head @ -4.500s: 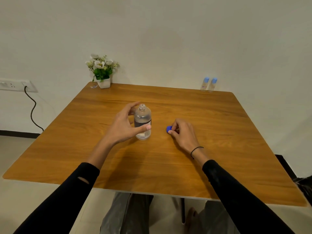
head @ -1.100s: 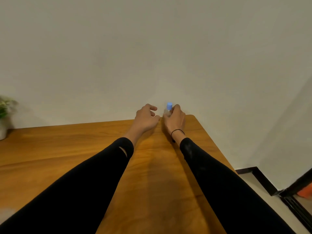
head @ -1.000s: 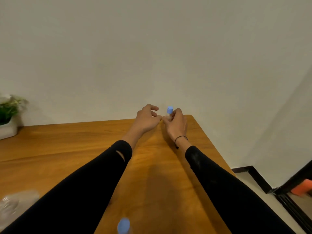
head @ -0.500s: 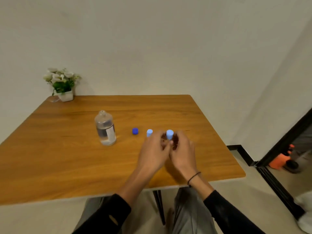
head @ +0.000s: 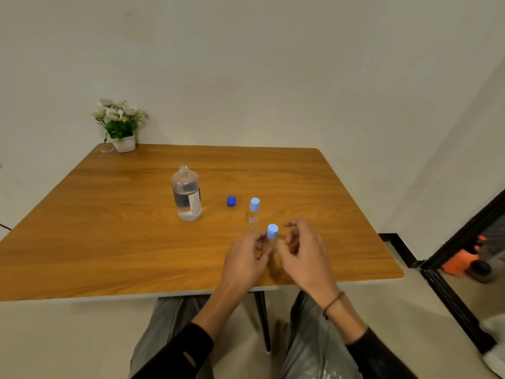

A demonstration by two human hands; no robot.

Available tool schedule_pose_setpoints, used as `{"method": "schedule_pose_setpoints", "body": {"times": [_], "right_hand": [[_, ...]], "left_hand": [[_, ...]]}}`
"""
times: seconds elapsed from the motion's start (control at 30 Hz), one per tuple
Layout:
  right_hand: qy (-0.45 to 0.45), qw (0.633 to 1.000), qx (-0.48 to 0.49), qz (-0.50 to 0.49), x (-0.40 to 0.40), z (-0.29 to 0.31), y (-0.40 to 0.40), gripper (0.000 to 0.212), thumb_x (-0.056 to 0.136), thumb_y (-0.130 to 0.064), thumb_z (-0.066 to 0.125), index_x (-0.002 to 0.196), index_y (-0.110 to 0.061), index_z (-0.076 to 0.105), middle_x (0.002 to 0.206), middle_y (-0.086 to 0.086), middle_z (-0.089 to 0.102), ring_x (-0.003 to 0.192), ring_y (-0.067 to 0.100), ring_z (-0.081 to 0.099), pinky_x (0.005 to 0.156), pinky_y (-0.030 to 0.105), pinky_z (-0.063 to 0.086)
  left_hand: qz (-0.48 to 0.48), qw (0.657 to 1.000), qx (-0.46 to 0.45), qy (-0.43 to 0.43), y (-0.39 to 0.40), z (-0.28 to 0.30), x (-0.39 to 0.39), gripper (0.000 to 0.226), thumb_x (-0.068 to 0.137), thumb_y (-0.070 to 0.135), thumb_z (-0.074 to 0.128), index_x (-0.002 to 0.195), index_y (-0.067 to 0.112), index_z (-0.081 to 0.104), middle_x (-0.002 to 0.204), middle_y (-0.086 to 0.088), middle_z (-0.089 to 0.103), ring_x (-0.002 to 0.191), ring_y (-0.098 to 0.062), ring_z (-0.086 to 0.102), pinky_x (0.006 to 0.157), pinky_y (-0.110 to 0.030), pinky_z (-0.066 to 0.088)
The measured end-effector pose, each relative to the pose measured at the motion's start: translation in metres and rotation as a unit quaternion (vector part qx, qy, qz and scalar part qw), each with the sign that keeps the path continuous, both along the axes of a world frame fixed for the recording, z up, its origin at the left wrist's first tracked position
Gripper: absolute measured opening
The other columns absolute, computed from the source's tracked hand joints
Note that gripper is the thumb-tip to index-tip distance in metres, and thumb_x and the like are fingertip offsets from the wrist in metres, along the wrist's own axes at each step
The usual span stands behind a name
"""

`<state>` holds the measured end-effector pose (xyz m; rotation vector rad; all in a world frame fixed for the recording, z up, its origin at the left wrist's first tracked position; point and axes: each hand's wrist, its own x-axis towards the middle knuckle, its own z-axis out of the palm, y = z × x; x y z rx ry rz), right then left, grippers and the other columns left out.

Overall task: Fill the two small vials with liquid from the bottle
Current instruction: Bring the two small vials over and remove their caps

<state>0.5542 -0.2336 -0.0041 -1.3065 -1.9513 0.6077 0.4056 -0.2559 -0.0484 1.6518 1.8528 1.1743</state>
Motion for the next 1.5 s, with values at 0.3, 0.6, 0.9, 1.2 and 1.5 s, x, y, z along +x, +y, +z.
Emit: {"method": "schedule_pose_setpoints", "body": {"times": [0.3,0.6,0.9,1.2,1.5], "right_hand": [[-0.216,0.971,0.03,0.098,-0.023,0.046,0.022,0.021,0.099,-0.024,0.07,0.092,-0.023,0.05,0.084,-0.007,0.056,0.076,0.015,0.053,0.06,0.025,0.033],[-0.182,0.965,-0.042,0.182,-0.007,0.06,0.021,0.052,0.091,-0.026,0.072,0.137,-0.038,0.051,0.142,0.0,0.036,0.121,0.019,0.057,0.096,0.04,0.056],[-0.291,0.94,-0.031,0.175,-0.016,0.056,0.024,0.042,0.097,-0.025,0.061,0.137,-0.024,0.049,0.121,0.0,0.05,0.107,0.023,0.056,0.077,0.032,0.043],[-0.287,0.95,-0.006,0.124,-0.027,0.053,0.02,0.01,0.099,-0.018,0.062,0.108,-0.021,0.057,0.109,0.002,0.058,0.103,0.023,0.058,0.08,0.036,0.048],[-0.218,0.972,0.075,0.052,0.001,0.042,0.06,0.025,0.096,-0.005,0.066,0.096,-0.027,0.057,0.102,-0.006,0.061,0.094,0.017,0.057,0.075,0.034,0.047]], "left_hand": [[-0.022,0.999,-0.026,0.031,0.007,-0.006,-0.008,0.023,0.094,0.029,0.074,0.117,0.031,0.07,0.097,0.013,0.071,0.092,-0.005,0.067,0.077,-0.043,0.063],[-0.034,0.998,-0.038,0.033,0.01,-0.007,-0.012,0.02,0.094,0.011,0.071,0.108,0.024,0.07,0.086,0.019,0.068,0.081,0.004,0.065,0.072,-0.027,0.055],[-0.048,0.998,-0.035,0.032,0.009,-0.005,-0.012,0.024,0.093,0.01,0.071,0.113,0.024,0.072,0.098,0.011,0.072,0.091,-0.006,0.066,0.078,-0.042,0.061],[-0.052,0.997,-0.041,0.026,0.012,-0.006,-0.015,0.02,0.094,0.014,0.073,0.109,0.027,0.07,0.098,0.014,0.07,0.093,-0.004,0.067,0.081,-0.041,0.061],[-0.042,0.999,-0.021,0.0,0.019,0.003,-0.015,0.042,0.094,0.022,0.078,0.134,0.023,0.068,0.11,0.013,0.071,0.101,-0.001,0.065,0.089,-0.035,0.06]]}}
